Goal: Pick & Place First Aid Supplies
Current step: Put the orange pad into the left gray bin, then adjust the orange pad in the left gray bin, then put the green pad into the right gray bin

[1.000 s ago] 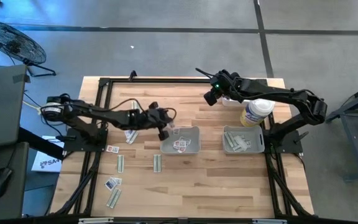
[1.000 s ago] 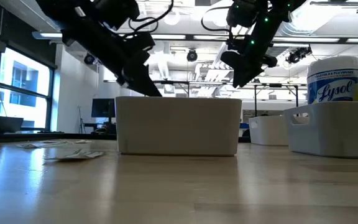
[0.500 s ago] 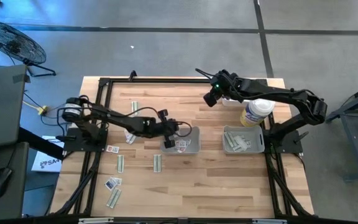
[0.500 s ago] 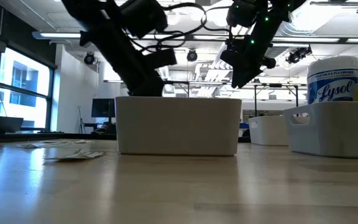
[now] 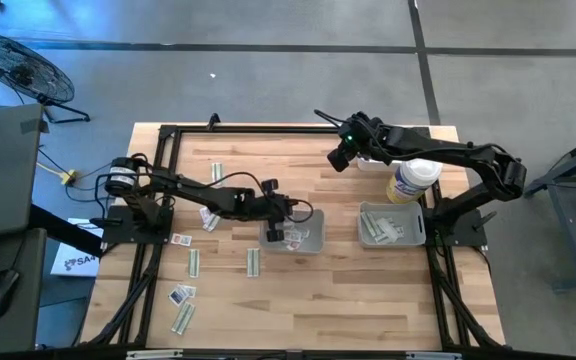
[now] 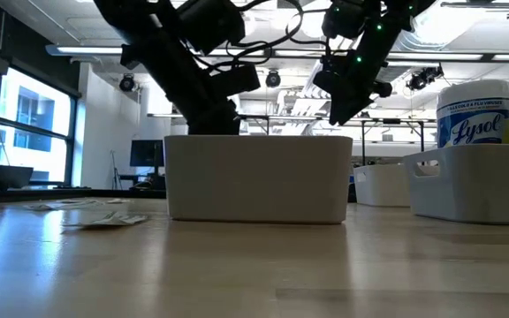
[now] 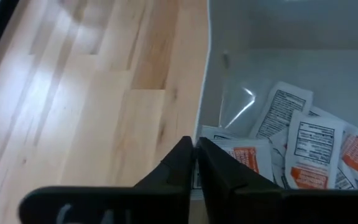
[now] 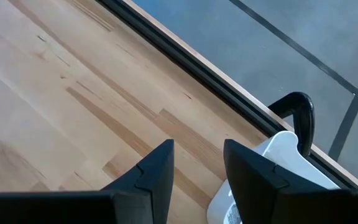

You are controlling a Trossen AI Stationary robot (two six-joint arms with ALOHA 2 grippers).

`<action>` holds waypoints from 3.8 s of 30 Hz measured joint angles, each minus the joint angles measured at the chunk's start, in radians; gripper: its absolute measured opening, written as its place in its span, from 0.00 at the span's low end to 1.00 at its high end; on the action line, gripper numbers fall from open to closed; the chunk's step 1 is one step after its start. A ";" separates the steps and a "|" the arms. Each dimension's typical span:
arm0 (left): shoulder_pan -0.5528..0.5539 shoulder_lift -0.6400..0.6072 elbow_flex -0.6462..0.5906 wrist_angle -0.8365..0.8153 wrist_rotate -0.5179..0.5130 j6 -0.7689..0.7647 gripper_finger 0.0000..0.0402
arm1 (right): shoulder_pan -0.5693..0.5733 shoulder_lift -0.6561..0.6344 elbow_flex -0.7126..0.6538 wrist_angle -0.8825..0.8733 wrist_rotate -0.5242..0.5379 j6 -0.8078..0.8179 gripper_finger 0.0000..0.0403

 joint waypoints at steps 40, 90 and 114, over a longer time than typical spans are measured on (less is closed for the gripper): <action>-0.056 0.030 0.057 -0.069 0.097 0.091 0.34 | 0.000 0.000 0.000 0.022 -0.001 -0.013 0.33; 0.048 -0.315 0.091 -0.660 0.212 -0.188 0.34 | 0.000 0.000 -0.002 -0.004 -0.045 -0.020 0.33; 0.410 -0.496 -0.413 -0.566 0.345 -0.501 0.34 | 0.007 0.001 -0.003 0.085 -0.045 -0.039 0.33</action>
